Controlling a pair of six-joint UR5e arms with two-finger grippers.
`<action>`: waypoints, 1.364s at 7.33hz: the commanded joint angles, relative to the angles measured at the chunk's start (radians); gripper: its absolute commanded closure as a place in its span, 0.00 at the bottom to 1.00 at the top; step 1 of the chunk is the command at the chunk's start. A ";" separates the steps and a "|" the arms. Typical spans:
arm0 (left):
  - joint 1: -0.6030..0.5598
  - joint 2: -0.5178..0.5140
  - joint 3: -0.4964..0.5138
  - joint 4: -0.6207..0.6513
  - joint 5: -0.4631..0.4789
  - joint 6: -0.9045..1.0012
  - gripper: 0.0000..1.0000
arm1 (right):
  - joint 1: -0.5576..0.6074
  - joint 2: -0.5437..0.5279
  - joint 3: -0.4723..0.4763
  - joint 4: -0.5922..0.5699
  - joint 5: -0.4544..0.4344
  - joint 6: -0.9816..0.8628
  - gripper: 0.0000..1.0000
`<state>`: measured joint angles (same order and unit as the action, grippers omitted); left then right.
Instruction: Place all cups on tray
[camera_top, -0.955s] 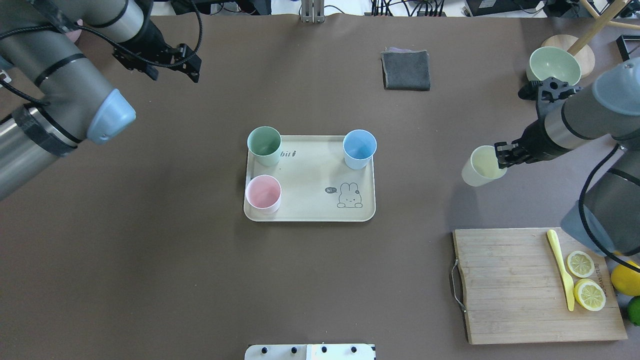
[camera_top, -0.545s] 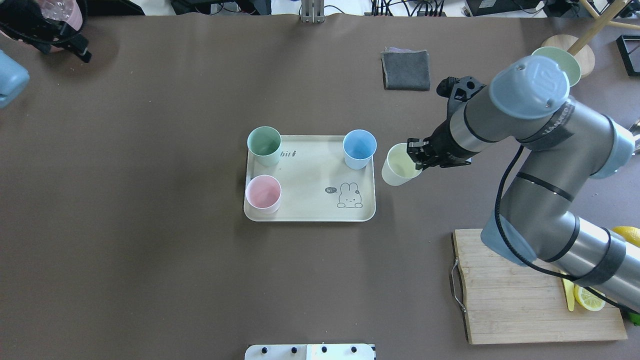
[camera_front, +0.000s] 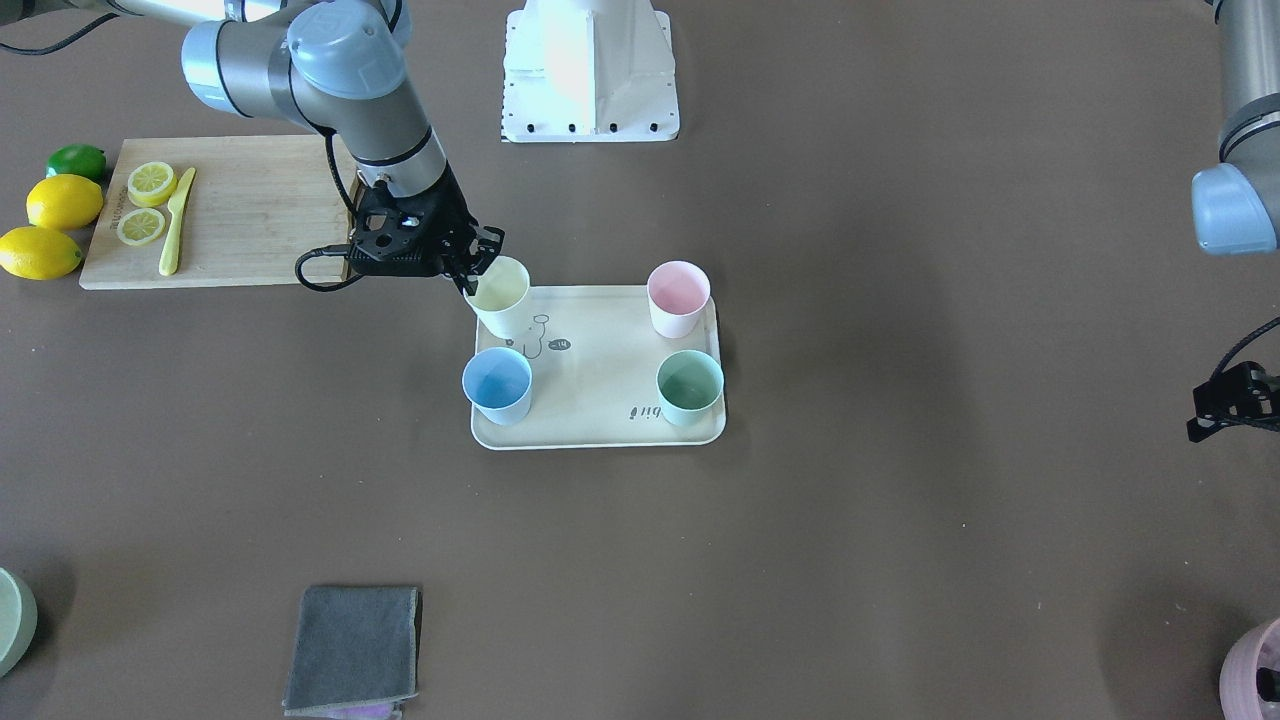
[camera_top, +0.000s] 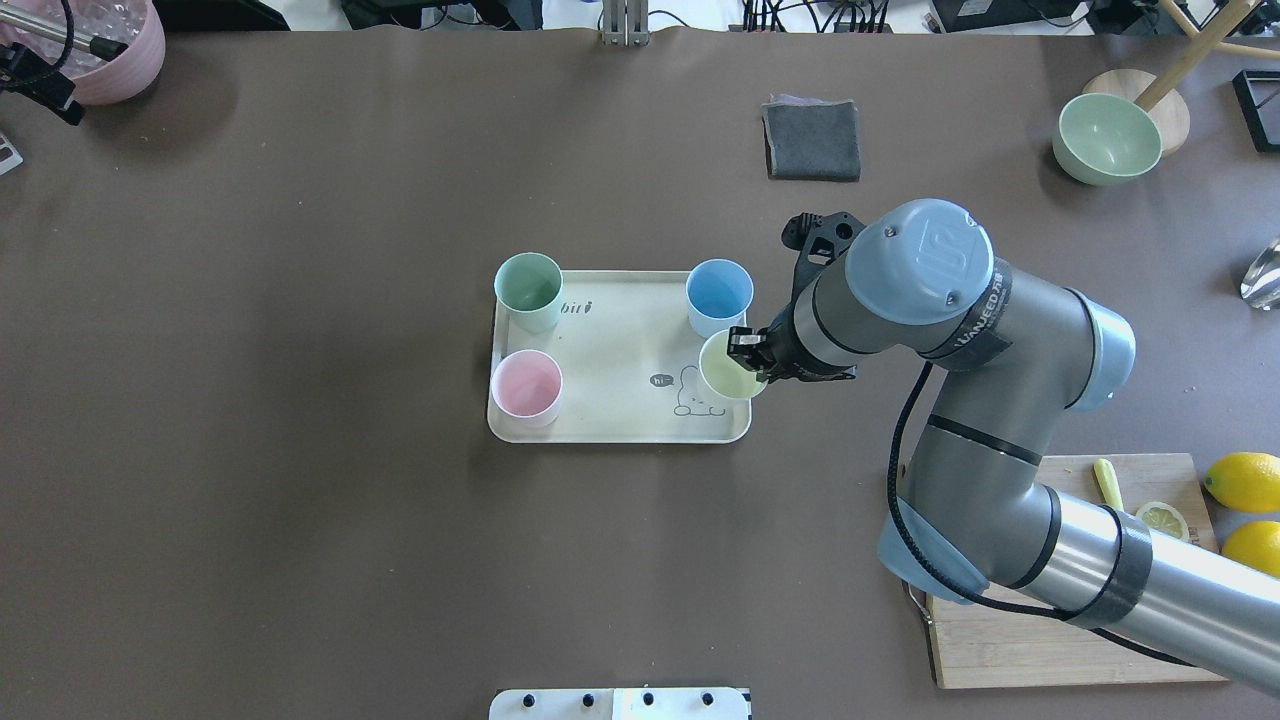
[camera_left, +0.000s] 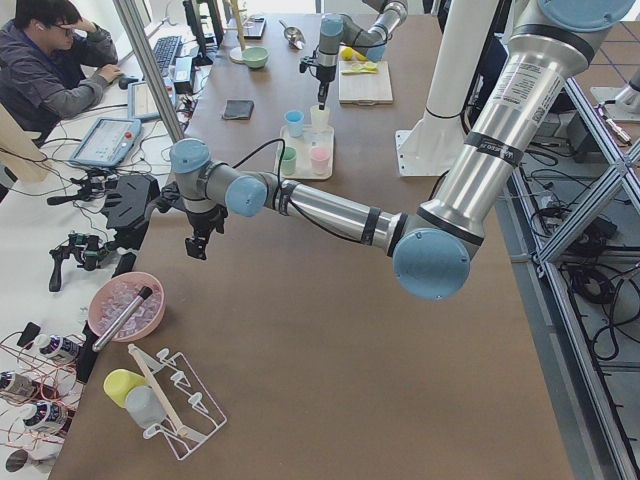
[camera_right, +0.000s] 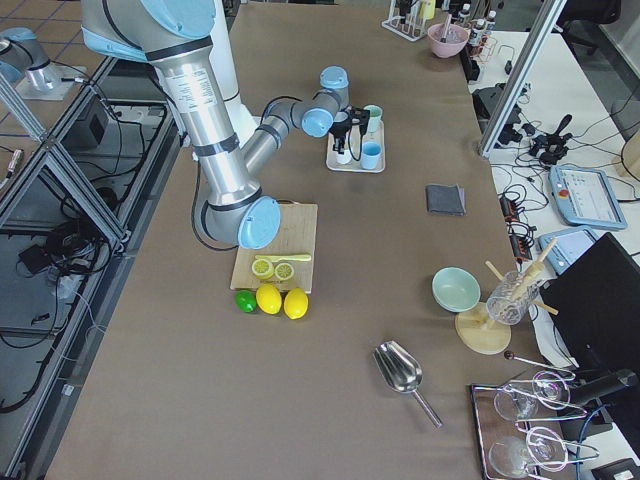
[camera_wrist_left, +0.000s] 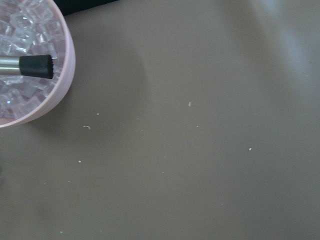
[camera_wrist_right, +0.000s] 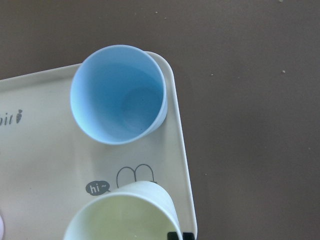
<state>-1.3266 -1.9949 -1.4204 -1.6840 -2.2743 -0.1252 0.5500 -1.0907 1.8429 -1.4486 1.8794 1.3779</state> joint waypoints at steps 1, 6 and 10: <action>0.000 0.008 -0.002 -0.005 -0.002 0.003 0.02 | -0.013 0.006 -0.005 -0.003 -0.020 0.012 0.47; -0.111 0.187 -0.065 -0.051 -0.033 0.025 0.02 | 0.159 0.005 -0.002 -0.031 0.096 -0.184 0.00; -0.180 0.481 -0.084 -0.242 -0.074 0.033 0.02 | 0.449 -0.085 0.001 -0.141 0.264 -0.640 0.00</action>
<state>-1.4850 -1.5681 -1.5001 -1.9250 -2.3237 -0.0939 0.8857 -1.1330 1.8456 -1.5727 2.0551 0.8950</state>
